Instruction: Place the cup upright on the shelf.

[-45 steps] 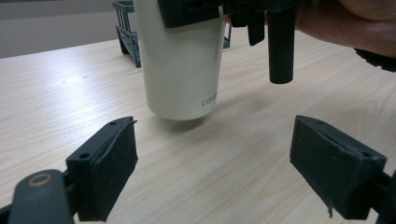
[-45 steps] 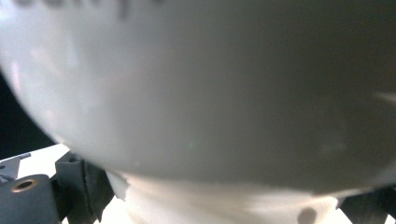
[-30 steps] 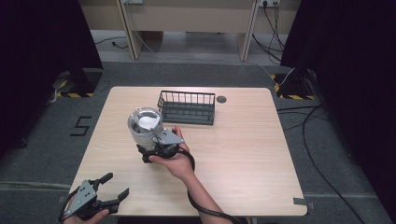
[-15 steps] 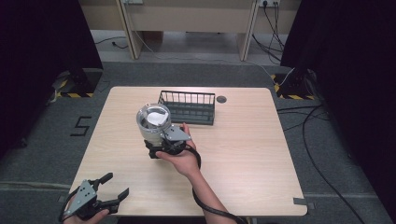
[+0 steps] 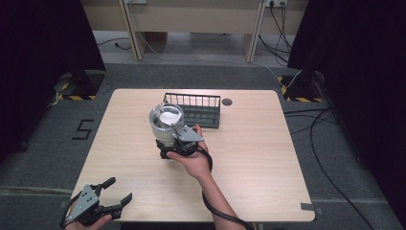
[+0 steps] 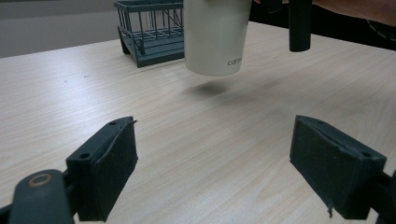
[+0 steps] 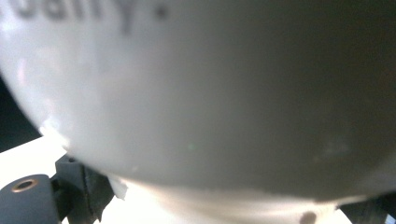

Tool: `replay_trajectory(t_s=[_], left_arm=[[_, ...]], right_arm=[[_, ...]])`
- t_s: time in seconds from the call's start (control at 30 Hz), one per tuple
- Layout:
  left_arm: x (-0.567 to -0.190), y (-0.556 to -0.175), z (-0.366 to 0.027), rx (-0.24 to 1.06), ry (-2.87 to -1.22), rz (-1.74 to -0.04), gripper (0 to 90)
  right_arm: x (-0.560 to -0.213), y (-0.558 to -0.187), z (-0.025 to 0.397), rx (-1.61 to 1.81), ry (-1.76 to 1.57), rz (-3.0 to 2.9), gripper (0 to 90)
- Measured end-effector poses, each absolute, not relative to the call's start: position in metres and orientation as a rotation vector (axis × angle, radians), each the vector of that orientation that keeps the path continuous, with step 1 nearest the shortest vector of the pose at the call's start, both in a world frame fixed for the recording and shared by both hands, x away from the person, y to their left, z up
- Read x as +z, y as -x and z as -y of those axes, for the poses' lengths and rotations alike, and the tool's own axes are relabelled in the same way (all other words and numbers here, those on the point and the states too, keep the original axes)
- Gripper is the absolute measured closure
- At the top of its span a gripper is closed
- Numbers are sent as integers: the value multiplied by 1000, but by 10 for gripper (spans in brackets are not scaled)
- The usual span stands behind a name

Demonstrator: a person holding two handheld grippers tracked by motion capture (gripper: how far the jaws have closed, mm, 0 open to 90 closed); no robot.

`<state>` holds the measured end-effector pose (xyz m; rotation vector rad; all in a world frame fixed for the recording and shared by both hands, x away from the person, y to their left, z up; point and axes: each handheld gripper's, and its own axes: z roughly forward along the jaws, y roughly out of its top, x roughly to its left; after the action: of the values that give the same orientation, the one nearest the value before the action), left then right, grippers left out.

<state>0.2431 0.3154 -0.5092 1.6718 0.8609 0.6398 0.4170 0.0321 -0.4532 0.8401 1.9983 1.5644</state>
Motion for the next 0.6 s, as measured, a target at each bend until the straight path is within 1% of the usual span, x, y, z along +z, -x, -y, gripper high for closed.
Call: replay_trajectory(t_s=[0.6], left_arm=[[-509, -243, -315, 642, -1673, -863, 142]], right_arm=[[-446, -428, -3, 1524, -917, -1925, 101]])
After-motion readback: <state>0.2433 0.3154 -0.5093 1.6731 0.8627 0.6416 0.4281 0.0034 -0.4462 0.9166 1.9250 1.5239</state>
